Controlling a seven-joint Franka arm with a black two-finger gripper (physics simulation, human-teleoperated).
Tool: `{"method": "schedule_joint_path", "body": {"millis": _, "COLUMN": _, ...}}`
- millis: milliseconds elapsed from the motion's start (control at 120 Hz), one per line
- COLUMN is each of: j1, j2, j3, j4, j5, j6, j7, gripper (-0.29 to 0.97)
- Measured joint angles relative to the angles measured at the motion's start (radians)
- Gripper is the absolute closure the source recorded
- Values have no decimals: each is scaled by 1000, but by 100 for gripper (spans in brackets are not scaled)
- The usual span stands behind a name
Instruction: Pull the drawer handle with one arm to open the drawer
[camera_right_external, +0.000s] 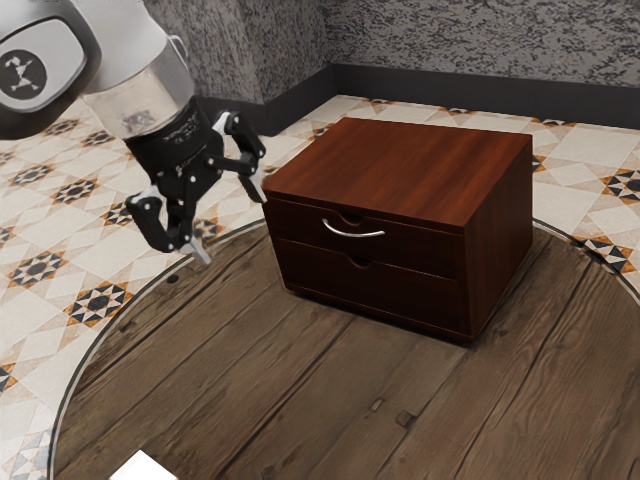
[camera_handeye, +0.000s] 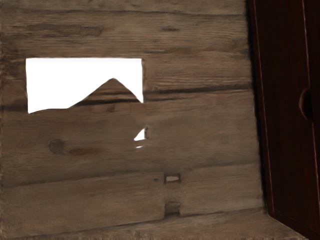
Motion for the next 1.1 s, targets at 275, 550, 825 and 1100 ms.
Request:
{"method": "schedule_joint_path", "body": {"millis": 275, "j1": 12, "j2": 174, "j3": -78, "j4": 73, "j5": 91, "j6": -73, "j7": -44, "gripper": 0}}
{"method": "schedule_joint_path", "body": {"millis": 550, "j1": 34, "j2": 235, "j3": -80, "j4": -9, "j5": 105, "j6": 140, "j7": -86, "gripper": 0}}
{"method": "schedule_joint_path", "body": {"millis": 825, "j1": 21, "j2": 282, "j3": -79, "j4": -27, "j5": 104, "j6": 275, "j7": -103, "gripper": 0}}
{"method": "schedule_joint_path", "body": {"millis": 1100, "j1": 95, "j2": 303, "j3": -89, "j4": -32, "j5": 70, "j6": 340, "j7": -100, "gripper": 0}}
